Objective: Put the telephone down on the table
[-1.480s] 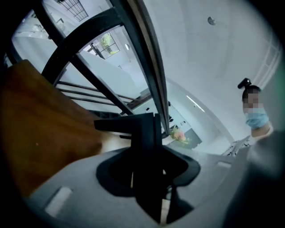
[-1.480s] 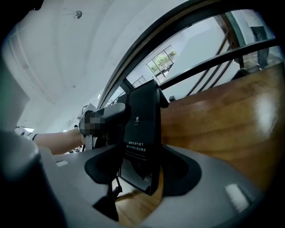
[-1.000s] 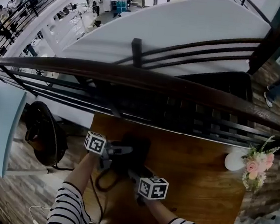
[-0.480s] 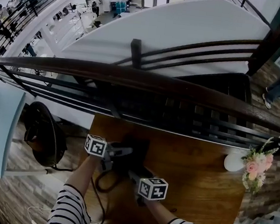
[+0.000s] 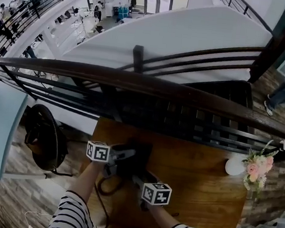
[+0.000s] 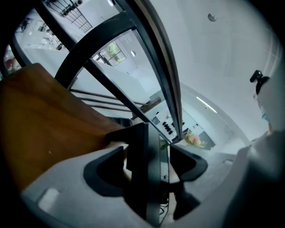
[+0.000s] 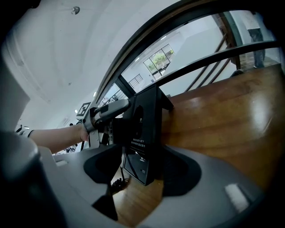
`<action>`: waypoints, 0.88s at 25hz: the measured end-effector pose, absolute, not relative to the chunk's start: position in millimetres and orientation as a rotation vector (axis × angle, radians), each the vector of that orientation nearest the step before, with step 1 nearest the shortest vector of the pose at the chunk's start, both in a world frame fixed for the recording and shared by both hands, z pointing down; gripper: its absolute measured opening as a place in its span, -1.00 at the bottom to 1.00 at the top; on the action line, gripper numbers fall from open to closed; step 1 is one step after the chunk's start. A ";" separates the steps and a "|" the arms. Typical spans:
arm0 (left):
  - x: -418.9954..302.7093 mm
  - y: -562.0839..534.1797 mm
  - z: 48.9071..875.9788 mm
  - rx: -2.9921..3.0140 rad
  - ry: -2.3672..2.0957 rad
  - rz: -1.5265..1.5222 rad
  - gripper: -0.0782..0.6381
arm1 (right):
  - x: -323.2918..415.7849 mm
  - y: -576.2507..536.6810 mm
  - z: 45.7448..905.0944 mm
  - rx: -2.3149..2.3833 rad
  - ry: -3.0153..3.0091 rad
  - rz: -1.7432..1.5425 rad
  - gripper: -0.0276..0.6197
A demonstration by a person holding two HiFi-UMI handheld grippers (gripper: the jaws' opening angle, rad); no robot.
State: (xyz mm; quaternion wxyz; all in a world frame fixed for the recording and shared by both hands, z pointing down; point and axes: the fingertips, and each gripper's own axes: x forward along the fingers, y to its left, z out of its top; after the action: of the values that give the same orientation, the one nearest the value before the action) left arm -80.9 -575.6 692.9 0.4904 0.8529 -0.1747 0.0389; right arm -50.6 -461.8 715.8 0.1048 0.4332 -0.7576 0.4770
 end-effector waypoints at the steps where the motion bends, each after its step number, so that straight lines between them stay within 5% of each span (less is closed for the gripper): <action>1: -84.5 -573.0 691.4 2.075 -0.440 0.092 0.11 | -50.8 -458.9 713.9 1.285 -2.233 1.403 -0.08; 16: -141.7 -529.0 637.0 2.166 -0.810 0.002 0.09 | -62.6 -410.0 672.9 1.321 -2.286 1.281 -0.14; 22: -170.8 -481.6 603.6 2.223 -0.927 -0.078 -0.20 | -72.7 -375.5 657.7 1.334 -2.309 1.221 -0.26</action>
State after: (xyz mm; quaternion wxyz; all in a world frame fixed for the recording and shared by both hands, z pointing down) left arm -170.8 -481.6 603.6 0.3579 0.8614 -0.3591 -0.0302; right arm -72.7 -375.5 657.7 0.1042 0.4523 -0.7831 0.4139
